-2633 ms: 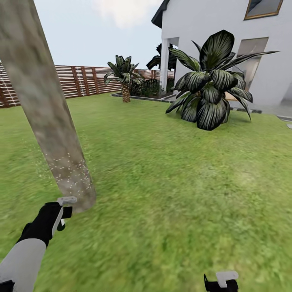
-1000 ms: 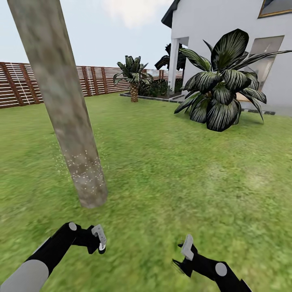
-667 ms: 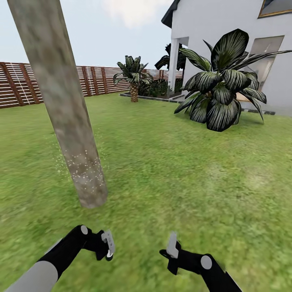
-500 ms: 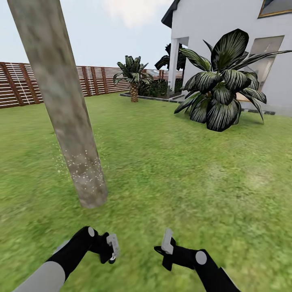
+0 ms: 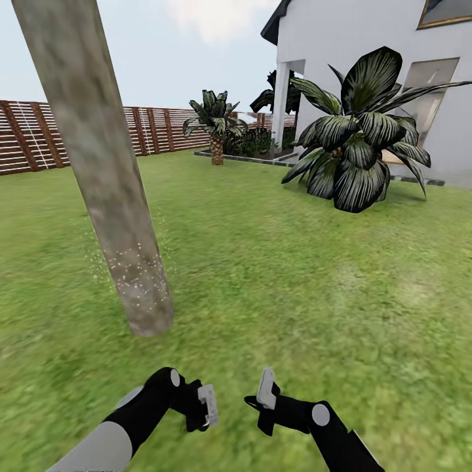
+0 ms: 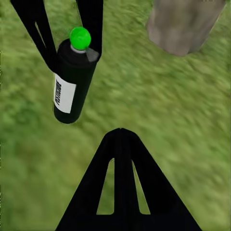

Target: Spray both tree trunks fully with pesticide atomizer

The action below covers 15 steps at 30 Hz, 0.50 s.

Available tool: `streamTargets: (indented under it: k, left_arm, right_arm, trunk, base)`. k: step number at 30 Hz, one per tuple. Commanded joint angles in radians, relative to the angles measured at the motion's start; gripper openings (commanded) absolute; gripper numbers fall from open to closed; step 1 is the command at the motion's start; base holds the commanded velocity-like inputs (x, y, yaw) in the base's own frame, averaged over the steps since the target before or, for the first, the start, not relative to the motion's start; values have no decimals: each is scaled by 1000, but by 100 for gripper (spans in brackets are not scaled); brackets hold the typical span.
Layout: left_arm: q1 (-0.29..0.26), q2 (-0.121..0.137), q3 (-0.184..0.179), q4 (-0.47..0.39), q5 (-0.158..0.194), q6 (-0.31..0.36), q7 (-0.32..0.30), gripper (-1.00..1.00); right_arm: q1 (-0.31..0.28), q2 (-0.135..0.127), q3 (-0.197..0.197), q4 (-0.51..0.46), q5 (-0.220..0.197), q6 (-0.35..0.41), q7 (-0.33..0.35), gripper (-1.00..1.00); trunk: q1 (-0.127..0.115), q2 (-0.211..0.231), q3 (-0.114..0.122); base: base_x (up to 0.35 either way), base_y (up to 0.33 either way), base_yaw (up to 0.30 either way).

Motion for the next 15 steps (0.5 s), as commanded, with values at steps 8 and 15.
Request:
streamTargets:
  k: [8,15]
  left_arm:
    - [-2,-17,1,-8,-1,2,3,-100]
    - [-2,-39,1,-4,0,0,3,-100]
  right_arm:
    - [0,31,0,0,0,-1,1,-100]
    - [-1,32,4,0,0,-1,0,-100]
  trunk:
    - [0,0,0]
    - [0,0,0]
  base:
    - [0,0,0]
    - [0,0,0]
